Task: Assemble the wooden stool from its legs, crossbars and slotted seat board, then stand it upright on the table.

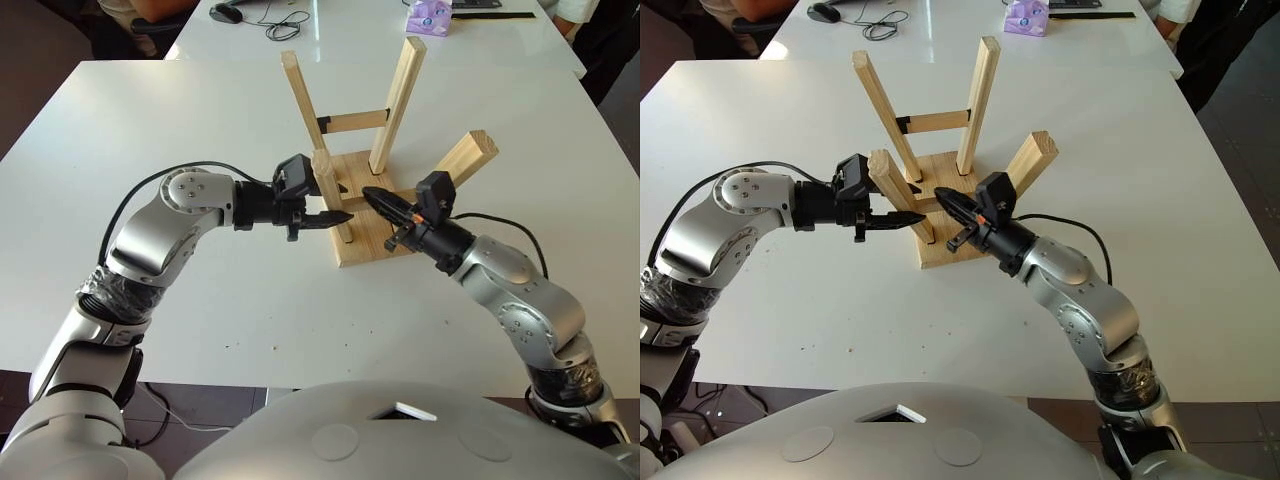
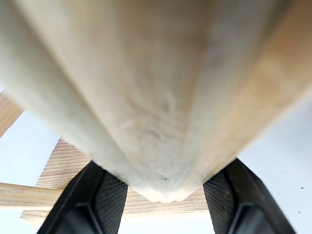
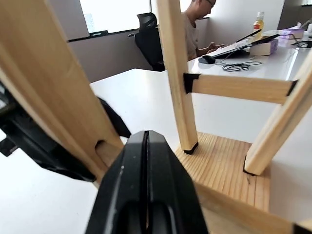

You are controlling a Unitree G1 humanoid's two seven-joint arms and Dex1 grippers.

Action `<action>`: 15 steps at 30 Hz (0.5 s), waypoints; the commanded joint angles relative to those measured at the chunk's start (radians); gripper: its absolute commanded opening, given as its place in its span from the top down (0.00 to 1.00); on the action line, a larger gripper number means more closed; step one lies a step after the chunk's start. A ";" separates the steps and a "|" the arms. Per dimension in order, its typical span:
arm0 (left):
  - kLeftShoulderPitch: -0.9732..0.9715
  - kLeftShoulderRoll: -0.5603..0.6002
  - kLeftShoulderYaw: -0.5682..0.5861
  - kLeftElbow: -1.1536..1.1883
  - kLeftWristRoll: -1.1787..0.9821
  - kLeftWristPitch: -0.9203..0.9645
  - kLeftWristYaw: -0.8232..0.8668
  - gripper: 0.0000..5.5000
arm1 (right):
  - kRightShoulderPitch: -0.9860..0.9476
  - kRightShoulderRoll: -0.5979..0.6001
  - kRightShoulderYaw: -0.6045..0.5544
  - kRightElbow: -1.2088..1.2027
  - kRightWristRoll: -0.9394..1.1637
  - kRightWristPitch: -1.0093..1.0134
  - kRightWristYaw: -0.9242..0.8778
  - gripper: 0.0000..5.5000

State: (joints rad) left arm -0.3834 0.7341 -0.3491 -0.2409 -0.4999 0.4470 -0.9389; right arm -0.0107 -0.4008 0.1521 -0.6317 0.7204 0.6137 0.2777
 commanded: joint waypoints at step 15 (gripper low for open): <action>0.189 0.239 -0.033 0.030 0.111 -0.191 -0.241 0.63 | -0.038 -0.423 -0.741 0.183 0.638 0.017 0.199 1.00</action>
State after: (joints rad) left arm -0.2748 0.8690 -0.3233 -0.2443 -0.4989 0.2033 -1.0759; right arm -0.0998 -0.8220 -0.5982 -0.4723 1.4372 0.6198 0.4549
